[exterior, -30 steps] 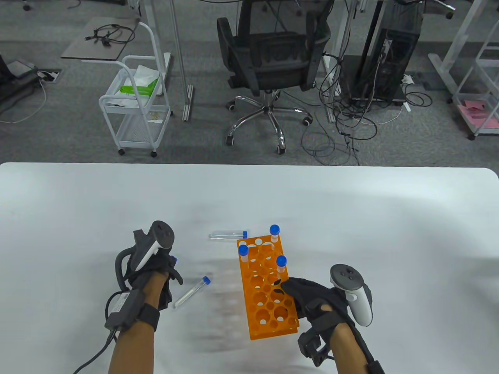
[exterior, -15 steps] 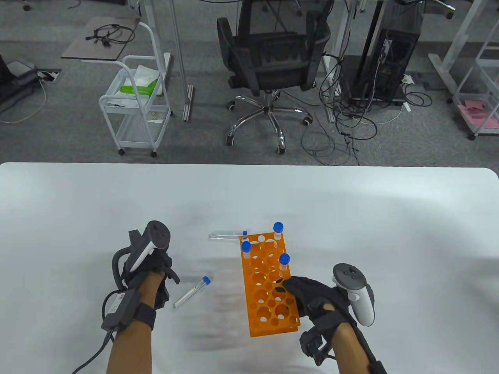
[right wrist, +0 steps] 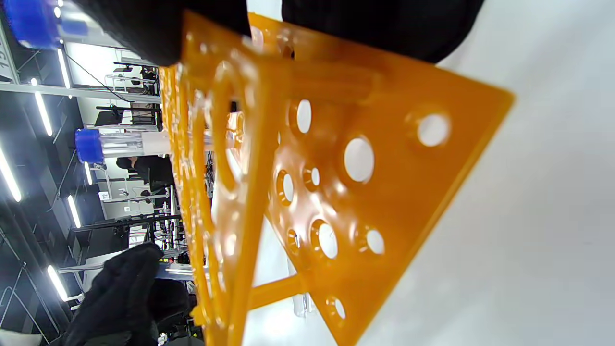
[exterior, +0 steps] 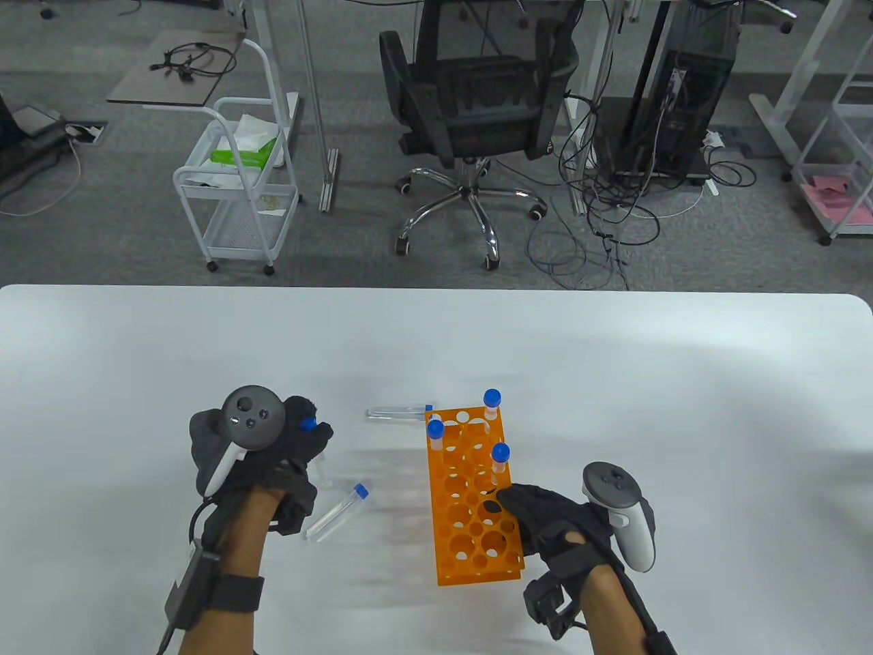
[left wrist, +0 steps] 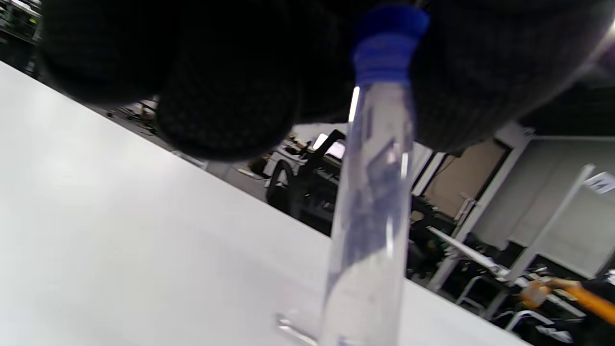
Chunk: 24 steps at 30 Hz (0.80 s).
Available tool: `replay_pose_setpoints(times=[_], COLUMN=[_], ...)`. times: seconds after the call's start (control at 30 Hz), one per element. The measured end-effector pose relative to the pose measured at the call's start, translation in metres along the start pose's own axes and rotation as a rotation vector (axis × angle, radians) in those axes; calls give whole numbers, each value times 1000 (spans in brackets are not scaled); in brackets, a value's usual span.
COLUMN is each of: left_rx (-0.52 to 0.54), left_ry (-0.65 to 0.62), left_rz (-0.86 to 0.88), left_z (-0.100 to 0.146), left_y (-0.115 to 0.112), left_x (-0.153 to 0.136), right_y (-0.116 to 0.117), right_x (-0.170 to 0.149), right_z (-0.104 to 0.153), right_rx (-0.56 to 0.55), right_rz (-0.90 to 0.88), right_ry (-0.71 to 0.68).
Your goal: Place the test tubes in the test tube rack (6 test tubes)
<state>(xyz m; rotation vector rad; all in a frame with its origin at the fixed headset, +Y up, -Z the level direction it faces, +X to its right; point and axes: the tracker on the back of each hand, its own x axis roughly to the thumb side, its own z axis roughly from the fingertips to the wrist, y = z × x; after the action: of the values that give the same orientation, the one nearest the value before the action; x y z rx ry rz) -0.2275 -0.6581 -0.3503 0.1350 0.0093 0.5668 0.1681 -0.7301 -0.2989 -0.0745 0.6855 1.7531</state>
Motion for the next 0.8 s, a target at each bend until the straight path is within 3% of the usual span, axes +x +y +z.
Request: replay_pose_setpoints(times=[0.43, 0.8], left_rx=[65, 37], left_ry=[-337, -491], left_rz=[40, -4], left_z=[28, 51], left_y=[8, -8], left_x=[88, 127], right_y=[-1, 0], right_x=[-2, -3], right_z=[-1, -1], right_rx=[-5, 6], right_rz=[-19, -30], right_ry=[12, 12])
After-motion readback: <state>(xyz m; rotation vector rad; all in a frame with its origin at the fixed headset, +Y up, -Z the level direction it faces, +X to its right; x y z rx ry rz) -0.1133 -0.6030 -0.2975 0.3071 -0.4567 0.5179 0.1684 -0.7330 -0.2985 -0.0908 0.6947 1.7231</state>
